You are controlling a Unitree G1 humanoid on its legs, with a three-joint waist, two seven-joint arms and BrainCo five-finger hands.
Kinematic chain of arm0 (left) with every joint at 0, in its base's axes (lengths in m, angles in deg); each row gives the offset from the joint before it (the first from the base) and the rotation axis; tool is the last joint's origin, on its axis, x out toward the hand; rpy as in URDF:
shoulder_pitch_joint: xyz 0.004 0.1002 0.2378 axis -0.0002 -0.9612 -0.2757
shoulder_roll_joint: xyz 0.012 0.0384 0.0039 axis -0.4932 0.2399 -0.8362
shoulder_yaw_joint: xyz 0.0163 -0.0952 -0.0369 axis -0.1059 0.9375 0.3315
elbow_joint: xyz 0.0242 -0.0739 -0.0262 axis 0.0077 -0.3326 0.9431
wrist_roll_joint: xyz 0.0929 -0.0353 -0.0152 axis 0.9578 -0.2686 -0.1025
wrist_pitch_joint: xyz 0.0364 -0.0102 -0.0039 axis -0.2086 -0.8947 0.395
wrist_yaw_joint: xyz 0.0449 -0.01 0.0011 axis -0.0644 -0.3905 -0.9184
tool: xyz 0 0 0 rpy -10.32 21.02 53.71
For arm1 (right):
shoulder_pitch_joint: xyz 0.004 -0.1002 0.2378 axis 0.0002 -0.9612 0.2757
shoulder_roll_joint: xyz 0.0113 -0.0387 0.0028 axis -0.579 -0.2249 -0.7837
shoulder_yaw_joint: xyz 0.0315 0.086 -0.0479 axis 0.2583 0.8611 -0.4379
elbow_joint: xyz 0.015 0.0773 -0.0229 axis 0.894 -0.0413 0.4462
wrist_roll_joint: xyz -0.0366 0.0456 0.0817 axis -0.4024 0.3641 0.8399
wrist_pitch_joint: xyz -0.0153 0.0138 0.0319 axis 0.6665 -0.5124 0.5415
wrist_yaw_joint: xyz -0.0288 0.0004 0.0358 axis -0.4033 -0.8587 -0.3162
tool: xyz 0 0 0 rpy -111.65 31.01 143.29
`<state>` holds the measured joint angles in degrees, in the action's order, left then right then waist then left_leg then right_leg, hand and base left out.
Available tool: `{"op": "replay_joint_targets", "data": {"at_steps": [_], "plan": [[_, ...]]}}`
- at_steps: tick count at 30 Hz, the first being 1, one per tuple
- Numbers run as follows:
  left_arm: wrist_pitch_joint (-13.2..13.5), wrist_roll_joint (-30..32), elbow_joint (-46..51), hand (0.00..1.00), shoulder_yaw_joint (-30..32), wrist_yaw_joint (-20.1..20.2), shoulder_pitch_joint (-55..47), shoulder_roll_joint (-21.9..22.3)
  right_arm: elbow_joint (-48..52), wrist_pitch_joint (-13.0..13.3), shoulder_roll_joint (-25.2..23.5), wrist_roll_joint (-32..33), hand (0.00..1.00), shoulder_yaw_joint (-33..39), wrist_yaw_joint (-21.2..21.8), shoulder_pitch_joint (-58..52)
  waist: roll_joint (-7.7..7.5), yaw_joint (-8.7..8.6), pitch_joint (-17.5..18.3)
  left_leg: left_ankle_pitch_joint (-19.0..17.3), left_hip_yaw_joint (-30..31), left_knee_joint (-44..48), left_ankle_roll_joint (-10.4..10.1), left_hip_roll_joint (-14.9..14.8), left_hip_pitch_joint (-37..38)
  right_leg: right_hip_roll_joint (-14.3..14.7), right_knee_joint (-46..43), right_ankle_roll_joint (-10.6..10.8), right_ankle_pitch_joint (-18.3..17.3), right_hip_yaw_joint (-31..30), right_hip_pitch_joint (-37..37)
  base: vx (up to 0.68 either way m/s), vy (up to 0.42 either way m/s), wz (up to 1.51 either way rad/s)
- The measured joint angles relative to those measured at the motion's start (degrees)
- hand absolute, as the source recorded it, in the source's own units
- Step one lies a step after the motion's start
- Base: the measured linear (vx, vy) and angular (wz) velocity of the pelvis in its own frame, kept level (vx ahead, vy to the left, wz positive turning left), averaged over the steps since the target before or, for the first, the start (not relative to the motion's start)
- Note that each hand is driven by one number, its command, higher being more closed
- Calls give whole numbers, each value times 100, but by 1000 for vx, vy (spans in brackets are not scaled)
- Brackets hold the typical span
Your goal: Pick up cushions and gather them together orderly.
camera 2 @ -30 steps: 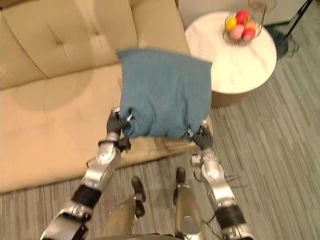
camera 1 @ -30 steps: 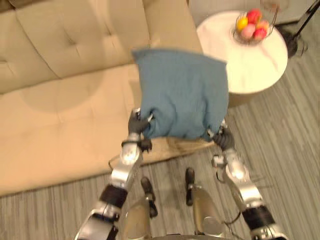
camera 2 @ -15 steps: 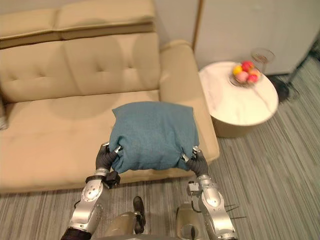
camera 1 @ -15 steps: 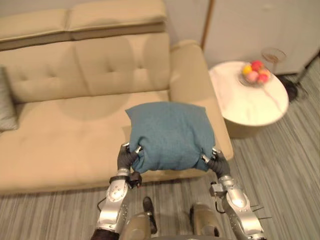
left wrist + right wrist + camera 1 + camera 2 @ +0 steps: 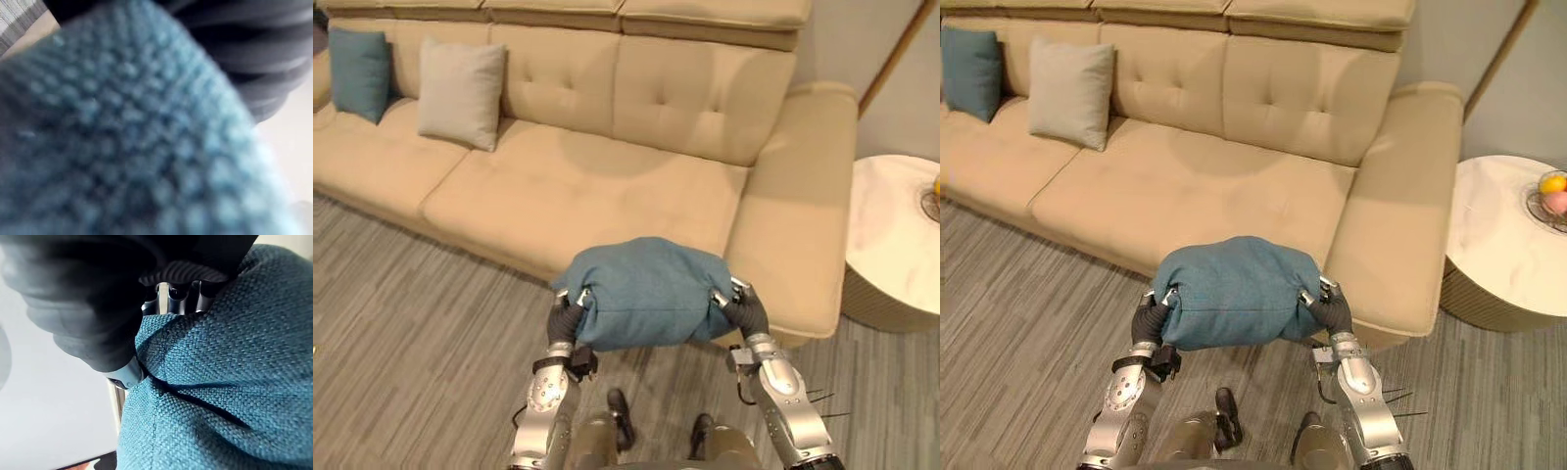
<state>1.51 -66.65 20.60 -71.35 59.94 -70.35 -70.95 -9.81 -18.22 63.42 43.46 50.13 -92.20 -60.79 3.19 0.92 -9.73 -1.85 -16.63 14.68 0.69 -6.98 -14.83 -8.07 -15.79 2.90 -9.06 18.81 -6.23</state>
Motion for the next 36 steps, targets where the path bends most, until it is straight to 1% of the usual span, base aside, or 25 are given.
{"op": "replay_joint_targets", "data": {"at_steps": [4, 7, 8, 9, 10, 11, 13, 15, 16, 17, 18, 20, 21, 22, 23, 25, 26, 27, 29, 31, 32, 33, 34, 35, 36], "plan": [[1, -101, 5, 100, 1, 41, -24, -110, 0, -4, -80, 0, 100, -58, 0, 169, -36, 31, 31, -349, -44, 334, 65, 14, -216, -44, 159, 74, 27, -71, -16, 2, 133, -6], [-9, -100, 94, 100, -1, 43, -76, -132, 0, -4, -82, 3, 100, -100, 0, 285, -131, 19, 59, -701, -114, 591, 169, 217, -251, -291, -138, 239, -267, -231, -116, 71, 153, -4], [-10, -101, 242, 100, -2, 48, -166, -164, 0, -4, -81, 5, 100, -124, 0, 287, -240, -37, 66, -871, -98, 648, 232, 381, -167, -453, -590, 218, -362, -347, -210, 157, 169, 9], [-10, -100, 281, 100, -3, 50, -179, -175, 0, -4, -74, 6, 100, -123, 1, 295, -265, -34, 63, -919, -88, 672, 307, 442, -140, -540, -991, 179, -323, -484, -373, 183, 132, 7], [-11, -100, 299, 100, -3, 50, -180, -174, -4, -8, -74, 5, 100, -124, 1, 297, -269, -41, 63, -996, -36, 683, 425, 505, -69, -632, -1816, 20, -216, -733, -754, 216, 134, 13], [-12, -101, 308, 100, -3, 48, -197, -198, -39, -33, -88, 4, 100, -149, 1, 295, -251, -99, 60, -1074, 31, 671, 502, 516, 102, -624, -2485, -127, -201, -982, -1082, 237, 128, 19], [-5, -101, 371, 100, -3, 45, -214, -225, -41, -35, -85, 2, 100, -193, 2, 312, -271, -155, 69, -1198, 129, 605, 555, 510, 388, -448, -2500, -24, -431, -971, -1255, 293, 65, 22], [9, -100, 397, 100, -3, 44, -192, -227, -42, -32, -80, 2, 100, -198, 2, 359, -269, -191, 71, -1291, 222, 477, 549, 545, 634, -175, -2186, 0, -471, -929, -1565, 316, 39, 24], [4, -100, 389, 100, -17, 25, -130, -241, -41, -29, -49, 4, 100, -194, 1, 357, -270, -288, 73, -1278, 338, 309, 456, 613, 827, -2, -1718, 29, -418, -906, -1745, 342, 23, 61], [0, -99, 372, 100, -55, 7, -52, -260, -41, -26, 13, 9, 100, -184, 1, 339, -275, -408, 76, -1243, 426, 133, 380, 693, 1063, 130, -1054, -16, -103, -849, -1811, 369, 11, 70], [-1, -95, 366, 100, -74, 7, -14, -267, -38, -25, 43, 12, 100, -173, 1, 318, -297, -447, 91, -1261, 476, 70, 338, 752, 1182, 176, -711, -48, 93, -837, -1801, 449, -26, 80], [1, -93, 358, 100, -163, 9, 13, -294, 19, -11, 37, 16, 100, -84, 2, 71, -437, -568, 246, -1464, 697, 22, 64, 979, 1543, 196, -227, -444, 1006, -839, -1700, 541, -82, 82], [5, -87, 213, 100, -266, 19, 57, -202, 27, -11, 91, 25, 100, 6, 6, -58, -279, -623, 342, -1587, 807, 153, -97, 891, 1540, 217, -340, -563, 1170, -787, -1681, 636, -133, 79], [5, -88, 154, 100, -296, 40, 82, -114, 29, -17, 96, 24, 100, 83, 7, -109, -131, -656, 399, -1591, 773, 695, -189, 691, 1297, 288, -288, -593, 1004, -622, -1547, 497, -122, 50], [5, -88, 147, 100, -295, 48, 97, -82, 30, -20, 100, 24, 100, 102, 7, -107, -101, -625, 389, -1579, 667, 1056, -205, 581, 1179, 348, -276, -605, 937, -605, -1481, 479, -118, 20], [-2, -95, 143, 100, -292, 88, 83, -41, 246, -65, 110, 20, 100, 117, 2, -203, -6, -562, 326, -1222, 285, 2948, -522, -53, 667, 636, -155, -726, 708, -614, -944, 441, -86, -25], [4, -95, 158, 100, -292, 91, 27, -35, 621, -65, 100, 8, 100, 117, -10, -401, -25, -440, 315, -1270, 65, 3782, -439, -435, 458, 749, -72, -787, 565, -735, -552, 479, -53, -50], [18, -95, 166, 100, -292, 98, -10, -33, 872, -57, 95, -22, 100, 118, -19, -479, -68, -404, 323, -1352, -15, 3922, -303, -528, 321, 738, -7, -775, 506, -834, -427, 342, -24, -54], [31, -94, 166, 100, -292, 110, -17, -13, 1181, 10, 89, -166, 100, 151, -45, -471, -104, -318, 316, -1478, -52, 3555, -98, -628, 41, 708, 114, -746, 469, -1177, -362, 209, 27, -72], [1, -89, 164, 100, -291, 110, -22, 30, 1210, 12, 57, -206, 100, 199, -72, -402, -102, -302, 317, -1477, 273, 2686, -103, -587, -85, 707, 205, -699, 495, -1508, -302, 211, 121, -86], [2, -87, 164, 100, -286, 110, -19, 53, 1170, 17, 35, -209, 100, 229, -71, -374, -104, -290, 318, -1430, 597, 2163, -185, -491, -51, 707, 230, -648, 525, -1676, -293, 146, 196, -85], [6, -79, 164, 100, -273, 110, -11, 67, 1061, 47, 36, -217, 100, 231, -71, -295, -91, -302, 326, -1322, 983, 1580, -359, -389, 30, 729, 297, -568, 576, -1878, -293, 110, 245, -143], [8, -32, 158, 100, -258, 110, -9, 72, 858, 56, 39, -254, 100, 240, -71, -180, 24, -302, 392, -914, 1251, 648, -677, -445, 189, 861, 541, -346, 720, -2232, -289, 129, 345, -151], [7, -3, 155, 100, -260, 111, -9, 115, 815, 56, 54, -262, 100, 265, -71, -172, 186, -320, 441, -433, 1273, 325, -688, -543, 253, 987, 709, -212, 808, -2406, -286, 110, 336, -145], [9, 29, 113, 100, -251, 111, 22, 101, 735, 58, -11, -266, 100, 272, -71, -165, 189, -325, 440, -537, 1181, 293, -872, -579, 292, 990, 807, -124, 862, -2562, -282, 106, 340, -109]]}}
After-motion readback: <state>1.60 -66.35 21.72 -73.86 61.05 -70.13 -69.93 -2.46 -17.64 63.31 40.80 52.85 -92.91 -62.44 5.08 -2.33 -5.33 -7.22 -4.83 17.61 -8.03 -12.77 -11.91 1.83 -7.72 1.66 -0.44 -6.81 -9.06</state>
